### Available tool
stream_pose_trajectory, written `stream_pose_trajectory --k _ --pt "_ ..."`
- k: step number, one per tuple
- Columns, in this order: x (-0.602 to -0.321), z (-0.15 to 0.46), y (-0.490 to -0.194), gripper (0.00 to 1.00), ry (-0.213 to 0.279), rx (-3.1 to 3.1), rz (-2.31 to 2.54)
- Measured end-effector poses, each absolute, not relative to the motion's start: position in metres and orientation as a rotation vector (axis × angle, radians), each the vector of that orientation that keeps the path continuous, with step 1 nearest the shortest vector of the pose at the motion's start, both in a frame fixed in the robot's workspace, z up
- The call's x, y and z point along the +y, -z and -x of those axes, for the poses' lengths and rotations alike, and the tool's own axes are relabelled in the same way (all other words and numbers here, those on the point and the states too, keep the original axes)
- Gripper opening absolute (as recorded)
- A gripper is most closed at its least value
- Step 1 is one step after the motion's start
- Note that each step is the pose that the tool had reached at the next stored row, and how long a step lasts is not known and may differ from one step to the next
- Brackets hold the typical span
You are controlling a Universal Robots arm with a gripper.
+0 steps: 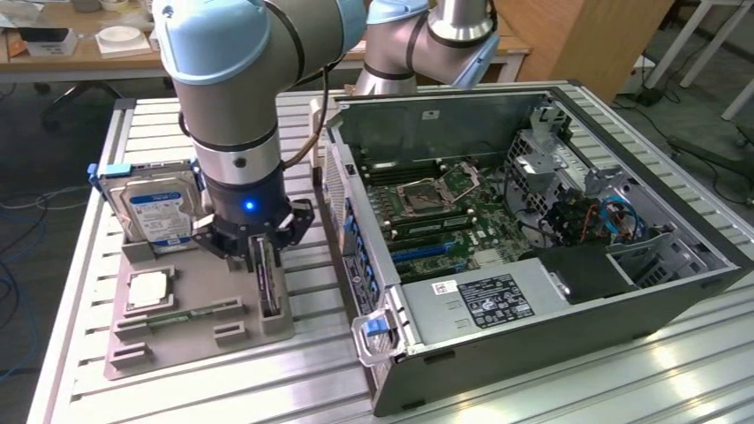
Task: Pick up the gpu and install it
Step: 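Pick up the gpu and move the gpu toward the slot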
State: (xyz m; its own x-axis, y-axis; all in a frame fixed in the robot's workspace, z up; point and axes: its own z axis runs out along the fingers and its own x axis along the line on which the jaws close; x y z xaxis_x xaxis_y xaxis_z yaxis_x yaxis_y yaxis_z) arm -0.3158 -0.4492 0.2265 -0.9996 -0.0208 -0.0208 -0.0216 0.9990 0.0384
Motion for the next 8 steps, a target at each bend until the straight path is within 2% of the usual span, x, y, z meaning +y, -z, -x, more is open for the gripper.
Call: stream_pose_trajectory --k 1,2,8 --pt "-0.4493 0.3158 -0.2265 0.40 -0.060 3.120 0.033" --pt "-0.4492 0.3158 -0.2265 0.33 -0.060 3.120 0.033" --pt "-0.4492 0.3158 -0.2265 0.33 -0.060 3.120 0.033"
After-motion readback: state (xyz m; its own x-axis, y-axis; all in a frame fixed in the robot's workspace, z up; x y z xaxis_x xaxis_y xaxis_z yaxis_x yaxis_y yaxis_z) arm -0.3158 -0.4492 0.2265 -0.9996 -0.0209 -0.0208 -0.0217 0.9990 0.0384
